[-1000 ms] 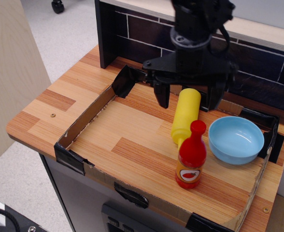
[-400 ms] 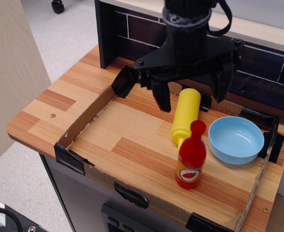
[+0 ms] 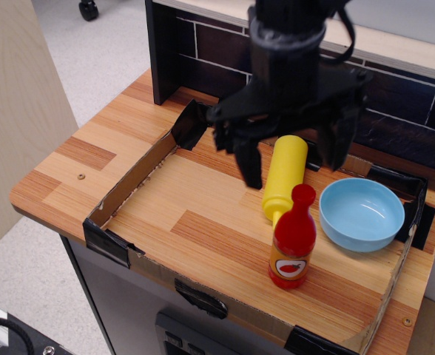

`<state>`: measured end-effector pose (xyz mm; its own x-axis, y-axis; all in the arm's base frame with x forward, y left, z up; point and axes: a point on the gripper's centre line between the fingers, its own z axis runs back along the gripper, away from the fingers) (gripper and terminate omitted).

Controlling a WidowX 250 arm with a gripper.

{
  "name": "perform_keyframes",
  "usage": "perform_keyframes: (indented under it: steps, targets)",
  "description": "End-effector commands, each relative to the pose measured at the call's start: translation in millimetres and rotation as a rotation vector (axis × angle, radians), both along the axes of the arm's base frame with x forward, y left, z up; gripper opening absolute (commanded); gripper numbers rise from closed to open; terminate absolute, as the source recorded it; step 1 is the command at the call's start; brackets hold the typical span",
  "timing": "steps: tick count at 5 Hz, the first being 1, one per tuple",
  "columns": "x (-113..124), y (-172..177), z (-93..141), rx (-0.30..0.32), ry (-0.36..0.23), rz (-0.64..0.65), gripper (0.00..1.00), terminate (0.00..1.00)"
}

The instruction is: Topple hot sauce bottle

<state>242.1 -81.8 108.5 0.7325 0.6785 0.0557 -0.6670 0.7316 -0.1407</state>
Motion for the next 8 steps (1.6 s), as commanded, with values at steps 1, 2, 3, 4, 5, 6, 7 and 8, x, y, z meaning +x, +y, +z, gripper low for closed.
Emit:
perform_keyframes:
  steps: [1, 2, 3, 4, 5, 6, 7, 8]
  targets:
    - [5, -8, -8, 0.015, -0.019, 0.009, 1.00, 0.00]
    - [5, -8, -11, 0.021, -0.025, 0.027, 1.00, 0.00]
    - [5, -8, -13, 0.001, 0.013, 0.072, 0.00, 0.00]
    - [5, -7, -13, -0.012, 0.036, 0.105, 0.00, 0.00]
    - [2, -6, -12, -0.023, 0.054, 0.134, 0.00, 0.00]
    - [-2, 0, -7, -0.045, 0.066, 0.176, 0.00, 0.00]
    - [-8, 10, -6, -0.220, 0.169, 0.235, 0.00, 0.00]
    - [-11, 21, -12, -0.309, 0.205, 0.337, 0.00, 0.00]
